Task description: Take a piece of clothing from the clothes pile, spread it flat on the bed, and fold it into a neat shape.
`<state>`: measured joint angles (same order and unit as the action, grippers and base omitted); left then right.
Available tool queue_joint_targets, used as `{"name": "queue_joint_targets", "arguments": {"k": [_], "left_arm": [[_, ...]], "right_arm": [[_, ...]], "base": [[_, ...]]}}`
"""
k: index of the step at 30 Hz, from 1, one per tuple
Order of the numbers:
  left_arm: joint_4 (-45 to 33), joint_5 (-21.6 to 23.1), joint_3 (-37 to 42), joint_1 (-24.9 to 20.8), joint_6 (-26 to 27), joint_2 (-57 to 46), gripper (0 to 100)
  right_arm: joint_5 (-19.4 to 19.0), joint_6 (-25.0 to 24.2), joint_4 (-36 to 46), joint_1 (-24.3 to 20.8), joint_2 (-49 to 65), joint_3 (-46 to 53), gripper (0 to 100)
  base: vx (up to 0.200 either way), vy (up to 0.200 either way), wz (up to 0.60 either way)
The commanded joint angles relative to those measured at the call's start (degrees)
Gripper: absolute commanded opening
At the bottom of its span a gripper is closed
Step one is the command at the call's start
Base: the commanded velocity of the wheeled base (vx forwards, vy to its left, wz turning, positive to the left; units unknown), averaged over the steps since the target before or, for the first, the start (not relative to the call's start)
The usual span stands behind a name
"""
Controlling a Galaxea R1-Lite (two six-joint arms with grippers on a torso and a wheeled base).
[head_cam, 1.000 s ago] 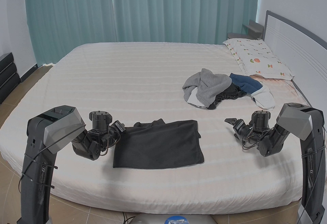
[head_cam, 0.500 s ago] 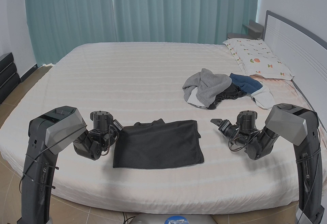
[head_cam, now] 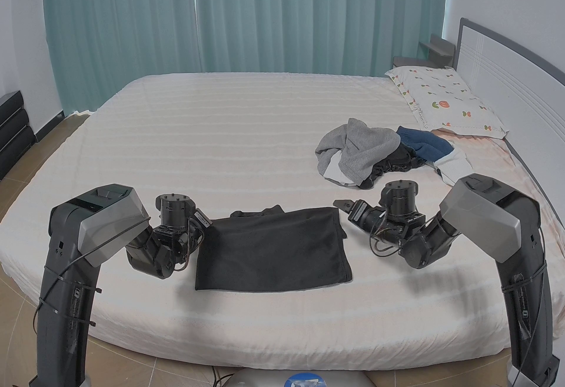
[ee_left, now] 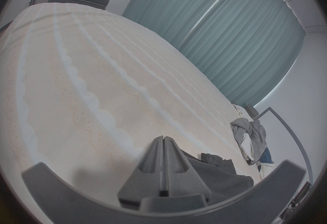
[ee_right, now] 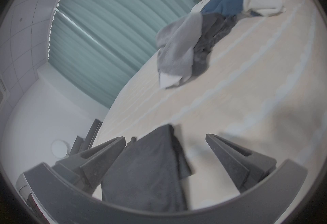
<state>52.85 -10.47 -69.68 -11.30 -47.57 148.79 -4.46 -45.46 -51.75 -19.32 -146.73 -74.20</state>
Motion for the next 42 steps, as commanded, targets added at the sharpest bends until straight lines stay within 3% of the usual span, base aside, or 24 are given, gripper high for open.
{"name": "queue_joint_targets", "arguments": {"k": [1, 20, 21, 42], "left_arm": [[0.1, -0.1, 0.2, 0.1, -0.1, -0.3, 0], [0.1, 0.0, 0.1, 0.1, -0.2, -0.2, 0], [0.0, 0.0, 0.1, 0.1, -0.2, -0.3, 0], [0.1, -0.1, -0.2, 0.2, -0.3, 0.0, 0]], "right_arm": [[0.1, 0.1, 1.4, -2.6, -2.1, -4.2, 100], [0.2, -0.2, 5.2, -2.5, -7.5, -14.0, 100], [0.1, -0.2, 5.2, -2.4, -7.6, -14.5, 0], [0.1, -0.5, 5.1, -0.3, -7.6, -14.7, 0]], "base": [[0.0, 0.0, 0.0], [0.0, 0.0, 0.0], [0.0, 0.0, 0.0], [0.0, 0.0, 0.0]]}}
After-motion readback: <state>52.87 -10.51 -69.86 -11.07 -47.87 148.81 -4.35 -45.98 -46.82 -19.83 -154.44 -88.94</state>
